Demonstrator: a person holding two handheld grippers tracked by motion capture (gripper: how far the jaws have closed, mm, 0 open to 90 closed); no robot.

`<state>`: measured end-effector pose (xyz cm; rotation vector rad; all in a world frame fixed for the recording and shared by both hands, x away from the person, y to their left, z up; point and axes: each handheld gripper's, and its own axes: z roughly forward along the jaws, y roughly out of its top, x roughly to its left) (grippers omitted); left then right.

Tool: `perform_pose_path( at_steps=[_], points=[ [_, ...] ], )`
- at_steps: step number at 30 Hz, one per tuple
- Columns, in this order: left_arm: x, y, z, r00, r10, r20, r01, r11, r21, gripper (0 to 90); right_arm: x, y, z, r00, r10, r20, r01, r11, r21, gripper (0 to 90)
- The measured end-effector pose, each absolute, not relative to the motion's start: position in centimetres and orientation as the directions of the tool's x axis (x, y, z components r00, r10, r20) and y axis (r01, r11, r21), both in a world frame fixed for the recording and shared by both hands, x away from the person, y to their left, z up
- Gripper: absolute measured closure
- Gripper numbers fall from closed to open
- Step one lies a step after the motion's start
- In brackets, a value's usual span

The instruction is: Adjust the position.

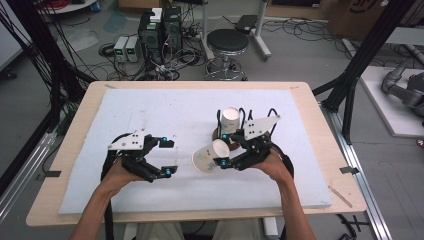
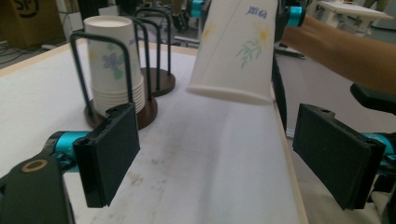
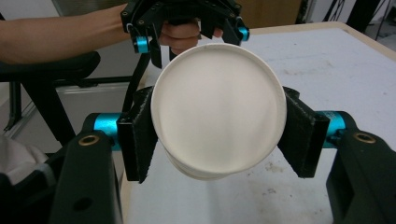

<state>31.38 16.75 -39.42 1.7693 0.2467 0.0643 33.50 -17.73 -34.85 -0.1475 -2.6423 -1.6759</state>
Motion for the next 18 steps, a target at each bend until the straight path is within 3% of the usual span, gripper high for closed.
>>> perform_pose_path(
  at_steps=[18],
  points=[
    [31.8,11.6,-39.5,0.993,0.071,-0.091,0.103,-0.202,0.974,14.7,33.5,-16.1,-35.0,-0.999,0.017,0.049,0.052,0.395,0.917,36.9]
  ],
)
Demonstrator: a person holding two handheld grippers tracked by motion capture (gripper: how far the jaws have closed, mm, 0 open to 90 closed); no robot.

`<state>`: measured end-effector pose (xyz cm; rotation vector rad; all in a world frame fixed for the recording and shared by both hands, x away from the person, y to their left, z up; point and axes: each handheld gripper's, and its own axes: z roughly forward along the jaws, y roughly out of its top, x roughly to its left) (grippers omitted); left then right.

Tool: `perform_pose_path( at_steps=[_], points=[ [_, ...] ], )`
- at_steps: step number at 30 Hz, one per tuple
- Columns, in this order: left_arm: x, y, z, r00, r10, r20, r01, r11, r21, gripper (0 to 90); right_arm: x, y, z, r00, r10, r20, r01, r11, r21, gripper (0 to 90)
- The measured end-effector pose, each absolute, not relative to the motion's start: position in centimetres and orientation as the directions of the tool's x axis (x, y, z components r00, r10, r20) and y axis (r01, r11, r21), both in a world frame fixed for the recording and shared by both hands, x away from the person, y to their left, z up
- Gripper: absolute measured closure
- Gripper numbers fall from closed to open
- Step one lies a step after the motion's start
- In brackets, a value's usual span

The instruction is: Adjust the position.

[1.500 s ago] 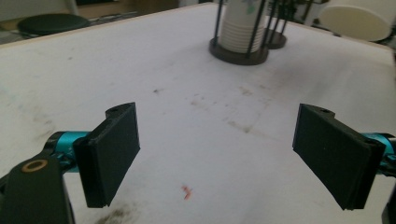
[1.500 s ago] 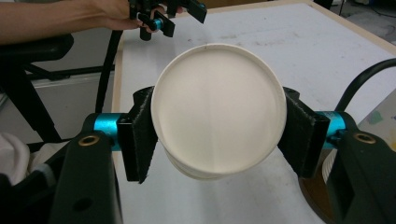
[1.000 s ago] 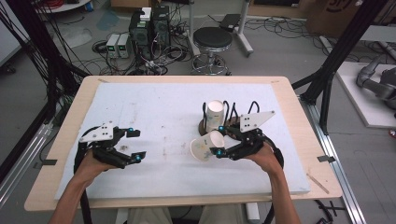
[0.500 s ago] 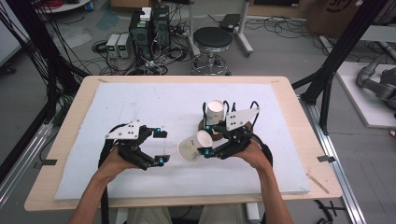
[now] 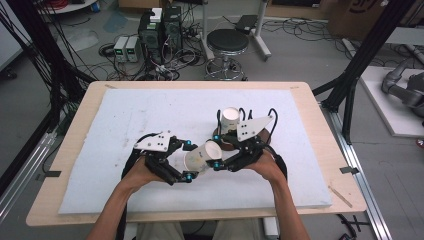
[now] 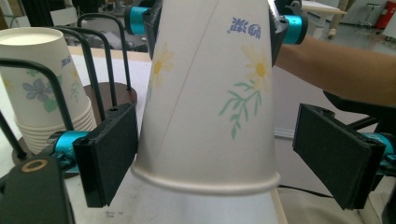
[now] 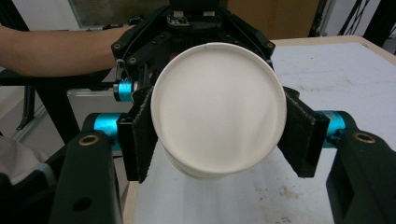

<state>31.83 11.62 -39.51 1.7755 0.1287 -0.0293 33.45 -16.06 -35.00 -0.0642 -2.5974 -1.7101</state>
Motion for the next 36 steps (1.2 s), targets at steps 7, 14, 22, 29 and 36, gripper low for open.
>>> perform_pose_path(
  at_steps=[7,14,22,29,36],
  points=[
    [32.0,10.8,-39.5,0.994,0.063,-0.091,0.102,-0.191,0.976,14.7,33.5,-15.7,-35.0,-0.999,0.007,0.053,0.051,0.391,0.919,36.9],
    [32.3,10.2,-39.6,0.994,0.058,-0.098,0.107,-0.196,0.975,14.7,33.4,-15.5,-35.0,-0.999,-0.002,0.053,0.048,0.38,0.924,37.0],
    [32.5,10.3,-39.6,0.994,0.052,-0.094,0.103,-0.197,0.975,20.4,33.4,-15.6,-34.9,-0.998,-0.003,0.061,0.056,0.373,0.926,37.0],
    [32.5,10.4,-39.6,0.995,0.035,-0.095,0.1,-0.198,0.975,28.3,33.4,-15.6,-35.0,-0.998,-0.005,0.059,0.053,0.374,0.926,37.3],
    [32.5,10.4,-39.6,0.995,0.037,-0.093,0.099,-0.2,0.975,31.2,33.5,-15.6,-35.0,-0.999,-0.008,0.053,0.046,0.37,0.928,37.5]
  ],
)
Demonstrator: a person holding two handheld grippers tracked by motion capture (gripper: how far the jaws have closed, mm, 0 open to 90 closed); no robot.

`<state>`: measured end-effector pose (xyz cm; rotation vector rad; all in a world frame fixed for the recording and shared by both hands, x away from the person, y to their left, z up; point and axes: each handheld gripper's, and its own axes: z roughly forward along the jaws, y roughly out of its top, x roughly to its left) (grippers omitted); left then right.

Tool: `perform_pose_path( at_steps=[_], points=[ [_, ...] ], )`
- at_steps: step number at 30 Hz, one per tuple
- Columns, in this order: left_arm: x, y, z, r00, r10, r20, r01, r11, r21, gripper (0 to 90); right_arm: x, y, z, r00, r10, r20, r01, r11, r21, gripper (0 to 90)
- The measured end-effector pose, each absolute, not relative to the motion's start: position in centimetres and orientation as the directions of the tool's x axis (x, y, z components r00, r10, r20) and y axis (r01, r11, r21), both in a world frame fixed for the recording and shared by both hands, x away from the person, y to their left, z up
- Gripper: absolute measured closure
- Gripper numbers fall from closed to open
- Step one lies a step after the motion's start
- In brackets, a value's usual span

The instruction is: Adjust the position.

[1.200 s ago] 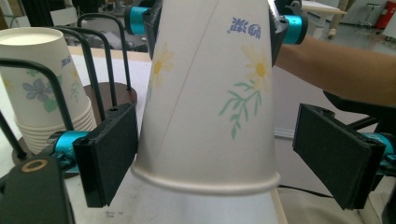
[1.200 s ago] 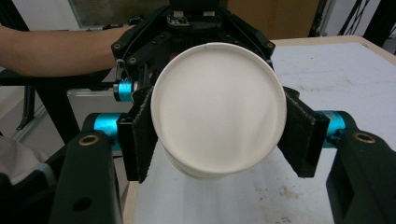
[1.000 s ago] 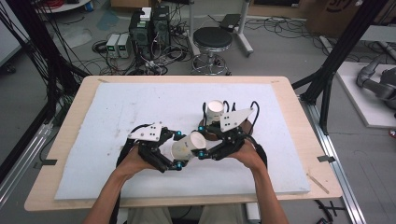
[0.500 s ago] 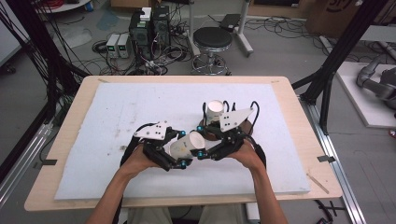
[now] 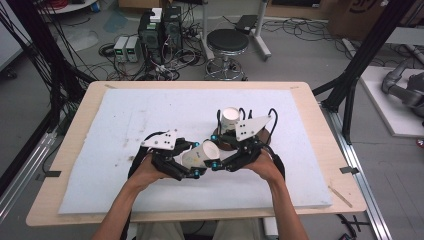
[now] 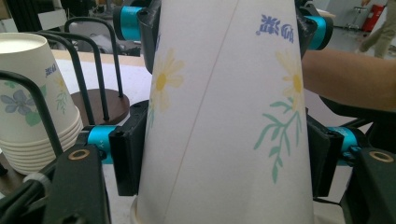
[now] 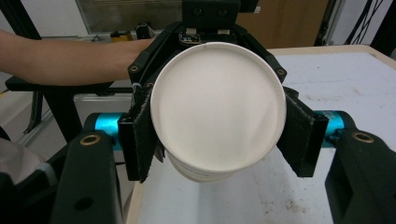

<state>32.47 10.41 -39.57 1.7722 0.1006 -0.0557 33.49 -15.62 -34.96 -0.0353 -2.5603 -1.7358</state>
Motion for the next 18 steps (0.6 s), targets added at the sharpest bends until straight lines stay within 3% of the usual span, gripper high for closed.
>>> perform_pose_path(
  at_steps=[5,8,18],
  points=[
    [32.4,10.41,-39.57,0.996,0.039,-0.086,0.093,-0.209,0.974,31.5,33.41,-15.57,-35.0,-0.999,-0.009,0.046,0.039,0.38,0.924,36.1],
    [32.38,10.45,-39.54,0.996,0.04,-0.085,0.092,-0.205,0.974,31.2,33.13,-15.42,-35.05,-0.999,0.008,0.037,0.037,0.381,0.924,20.3],
    [32.25,10.72,-39.39,0.996,0.053,-0.077,0.087,-0.221,0.971,31.2,32.95,-15.74,-34.97,-0.999,0.034,0.025,0.036,0.383,0.923,17.2]
  ],
)
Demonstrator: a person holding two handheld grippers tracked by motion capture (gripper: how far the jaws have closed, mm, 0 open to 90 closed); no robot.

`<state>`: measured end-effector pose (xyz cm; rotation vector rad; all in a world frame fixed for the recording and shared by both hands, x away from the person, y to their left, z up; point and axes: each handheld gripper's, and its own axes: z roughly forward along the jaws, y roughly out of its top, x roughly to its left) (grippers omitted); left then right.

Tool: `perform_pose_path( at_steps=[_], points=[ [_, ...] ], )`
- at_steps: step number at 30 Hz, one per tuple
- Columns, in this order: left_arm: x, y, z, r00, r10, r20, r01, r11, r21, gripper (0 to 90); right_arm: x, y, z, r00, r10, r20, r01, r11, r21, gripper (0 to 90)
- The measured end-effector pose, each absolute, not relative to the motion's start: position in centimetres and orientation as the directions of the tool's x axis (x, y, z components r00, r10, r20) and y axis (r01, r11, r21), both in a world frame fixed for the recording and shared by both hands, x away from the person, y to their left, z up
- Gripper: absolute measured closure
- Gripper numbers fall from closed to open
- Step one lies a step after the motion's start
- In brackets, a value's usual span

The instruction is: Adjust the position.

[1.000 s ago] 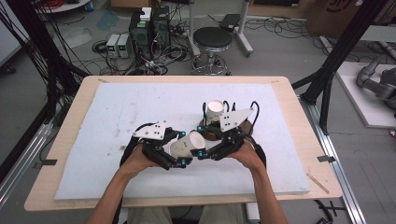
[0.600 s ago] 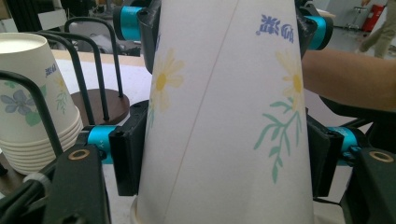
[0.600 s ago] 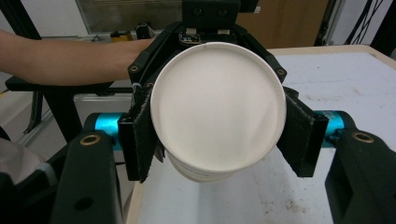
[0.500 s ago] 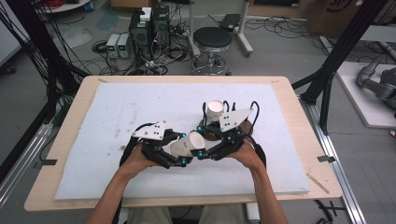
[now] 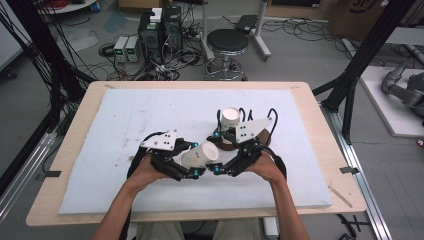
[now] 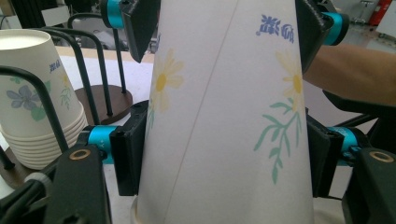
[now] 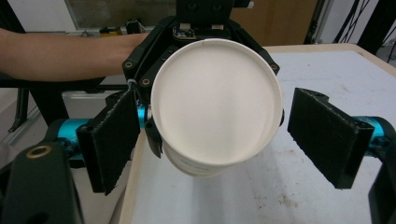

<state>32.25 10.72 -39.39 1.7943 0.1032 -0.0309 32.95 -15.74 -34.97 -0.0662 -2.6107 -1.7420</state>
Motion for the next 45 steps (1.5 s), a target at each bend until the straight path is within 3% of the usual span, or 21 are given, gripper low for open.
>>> perform_pose_path(
  at_steps=[10,26,36,45],
  points=[
    [32.2,11.9,-37.8,0.993,0.093,-0.071,0.102,-0.397,0.912,31.0,32.7,-16.4,-34.9,-0.998,0.066,0.019,0.049,0.48,0.876,17.3],
    [32.5,11.5,-34.7,0.998,0.067,-0.001,0.048,-0.711,0.701,30.9,32.5,-14.7,-33.9,-0.995,0.077,-0.055,0.021,0.75,0.661,17.4],
    [32.8,10.4,-33.9,0.999,0.039,0.003,0.03,-0.811,0.584,30.8,32.6,-13.4,-34.0,-0.994,0.063,-0.084,0.012,0.859,0.512,17.7],
    [32.9,9.1,-34.5,1.0,0.018,0.009,0.01,-0.835,0.551,30.8,32.6,-12.3,-34.0,-0.995,0.047,-0.087,0.0,0.879,0.476,17.9]
  ],
)
